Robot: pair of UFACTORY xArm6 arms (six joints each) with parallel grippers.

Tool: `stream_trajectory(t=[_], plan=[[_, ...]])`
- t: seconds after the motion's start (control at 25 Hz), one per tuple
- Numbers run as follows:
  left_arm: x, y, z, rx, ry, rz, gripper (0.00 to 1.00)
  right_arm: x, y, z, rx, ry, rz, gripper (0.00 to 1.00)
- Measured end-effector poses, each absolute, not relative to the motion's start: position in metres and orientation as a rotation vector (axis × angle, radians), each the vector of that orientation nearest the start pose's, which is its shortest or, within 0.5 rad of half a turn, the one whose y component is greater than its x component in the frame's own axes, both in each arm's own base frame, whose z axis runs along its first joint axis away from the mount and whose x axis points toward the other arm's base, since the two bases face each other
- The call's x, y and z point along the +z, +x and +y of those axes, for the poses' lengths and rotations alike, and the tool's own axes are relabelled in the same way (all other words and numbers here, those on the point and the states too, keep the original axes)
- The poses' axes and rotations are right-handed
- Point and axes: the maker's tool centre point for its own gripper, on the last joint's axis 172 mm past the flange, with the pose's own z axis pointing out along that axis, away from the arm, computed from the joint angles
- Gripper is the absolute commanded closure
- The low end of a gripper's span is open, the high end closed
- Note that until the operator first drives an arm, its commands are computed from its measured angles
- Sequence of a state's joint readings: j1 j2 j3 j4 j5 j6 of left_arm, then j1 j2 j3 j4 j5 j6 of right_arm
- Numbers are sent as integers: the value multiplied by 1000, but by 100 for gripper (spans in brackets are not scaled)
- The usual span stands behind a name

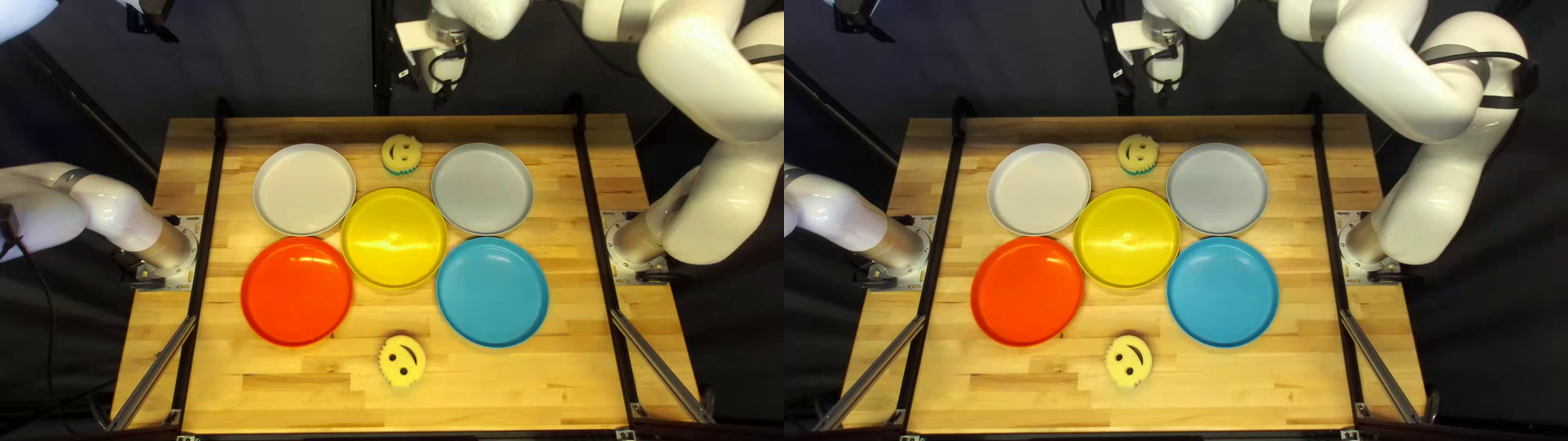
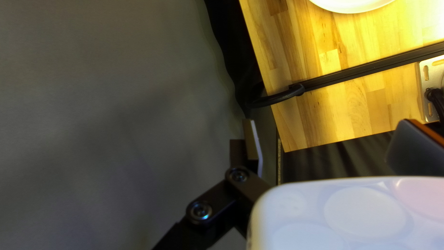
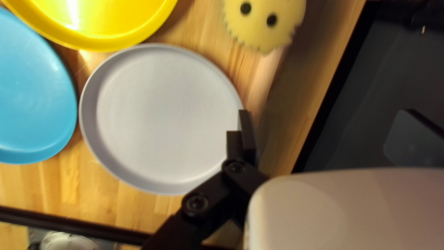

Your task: Pick up sponge and scrub the plate

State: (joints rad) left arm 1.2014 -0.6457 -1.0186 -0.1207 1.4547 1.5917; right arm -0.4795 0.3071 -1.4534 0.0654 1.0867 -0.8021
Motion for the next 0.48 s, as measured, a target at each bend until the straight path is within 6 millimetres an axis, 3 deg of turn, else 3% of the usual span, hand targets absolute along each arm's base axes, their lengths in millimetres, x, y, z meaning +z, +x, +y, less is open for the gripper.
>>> stream_trajectory(t=[0.48], plan=[[390, 150, 302, -230, -2892, 570, 0, 186, 519, -250, -98, -3097, -471, 0]])
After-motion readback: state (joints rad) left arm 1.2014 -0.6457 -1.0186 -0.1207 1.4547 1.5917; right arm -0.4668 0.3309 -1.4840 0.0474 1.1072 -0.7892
